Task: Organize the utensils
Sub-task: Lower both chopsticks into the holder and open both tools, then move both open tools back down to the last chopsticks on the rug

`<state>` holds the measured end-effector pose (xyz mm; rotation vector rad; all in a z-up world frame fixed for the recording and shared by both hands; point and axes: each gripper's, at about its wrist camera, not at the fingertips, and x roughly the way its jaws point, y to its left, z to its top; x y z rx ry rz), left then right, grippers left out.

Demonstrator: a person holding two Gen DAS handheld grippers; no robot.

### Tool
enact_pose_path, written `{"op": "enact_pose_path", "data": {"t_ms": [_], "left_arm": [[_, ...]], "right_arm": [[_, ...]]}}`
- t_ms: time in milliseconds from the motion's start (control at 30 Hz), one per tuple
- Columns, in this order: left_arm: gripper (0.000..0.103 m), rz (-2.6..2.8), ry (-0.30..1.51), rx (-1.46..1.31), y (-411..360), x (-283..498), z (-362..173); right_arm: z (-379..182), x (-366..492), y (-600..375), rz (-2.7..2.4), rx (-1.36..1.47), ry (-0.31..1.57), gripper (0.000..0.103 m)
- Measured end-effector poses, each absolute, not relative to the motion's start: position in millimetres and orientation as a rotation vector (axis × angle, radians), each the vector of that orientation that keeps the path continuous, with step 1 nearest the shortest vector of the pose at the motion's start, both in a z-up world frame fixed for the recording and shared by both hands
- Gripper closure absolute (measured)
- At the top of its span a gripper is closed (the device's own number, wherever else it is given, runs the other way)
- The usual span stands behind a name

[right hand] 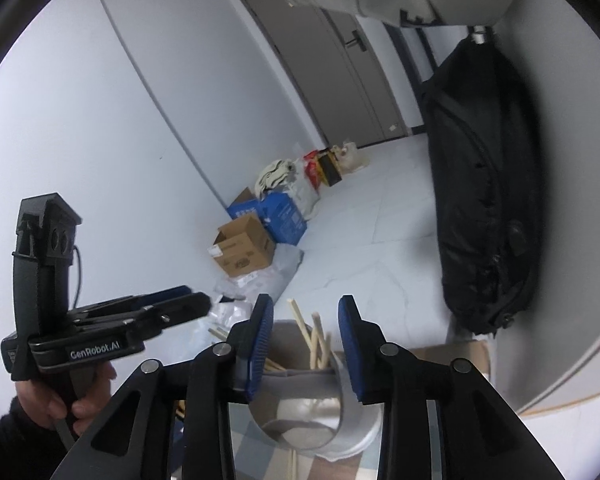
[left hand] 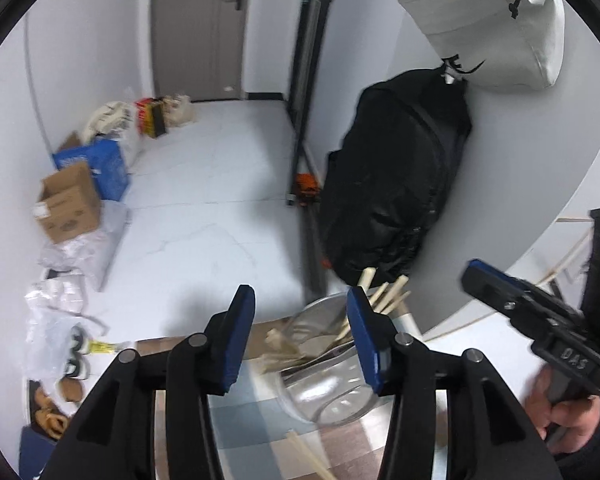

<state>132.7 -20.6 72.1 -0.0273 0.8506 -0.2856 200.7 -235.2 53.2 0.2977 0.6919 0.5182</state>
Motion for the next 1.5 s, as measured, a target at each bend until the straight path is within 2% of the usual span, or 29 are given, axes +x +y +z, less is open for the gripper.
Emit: {"op": "enact_pose_path", "data": {"t_ms": [67,200,567,633,733,867,933,1000,1200,1433,1500], "left_arm": [[0.061,-0.262,0.844,-0.032,-19.6,126.1,72.9],[0.051,-0.215,0.823,-0.052,-16.2,110.2,75.4],[0.050,-0.116,0.754,-0.059,-9.7,75.6,89.7],[0.037,-0.113,0.737,-0.054,-10.9,67.1,92.4],[0.034,-0.110,0.687,-0.044,-12.5,52.8,97.0],[0.033,-0.098,0.665,-0.038,-13.4,38.8,95.0],[0.027,-0.091,0.662,-0.040,-12.0,32.2,91.4],[0.024,-0.081,0.647,-0.037,-11.6,24.9,88.0],[0.024,-0.071,0.640,-0.055,-7.1,8.4,71.1],[0.023,-0.057,0.677,-0.076,1.0,-1.0,46.0],[0.023,-0.052,0.679,-0.078,2.9,-2.8,37.7]], "right_arm": [[53.6,192.6,-237.5,0.501,0.281,0.690,0.068],[52.0,178.4,-242.7,0.488,0.285,0.701,0.068],[65.5,132.9,-245.1,0.484,0.255,0.659,0.064],[67.2,126.6,-243.8,0.487,0.253,0.654,0.064],[68.5,115.8,-242.5,0.489,0.248,0.650,0.063],[66.8,101.0,-241.1,0.490,0.241,0.642,0.058],[64.8,93.2,-240.1,0.492,0.237,0.642,0.057],[61.4,84.6,-237.8,0.491,0.227,0.644,0.054],[47.2,67.4,-232.3,0.487,0.199,0.666,0.048],[30.0,53.1,-228.8,0.474,0.177,0.685,0.032],[23.9,52.2,-226.3,0.470,0.158,0.691,0.032]]}}
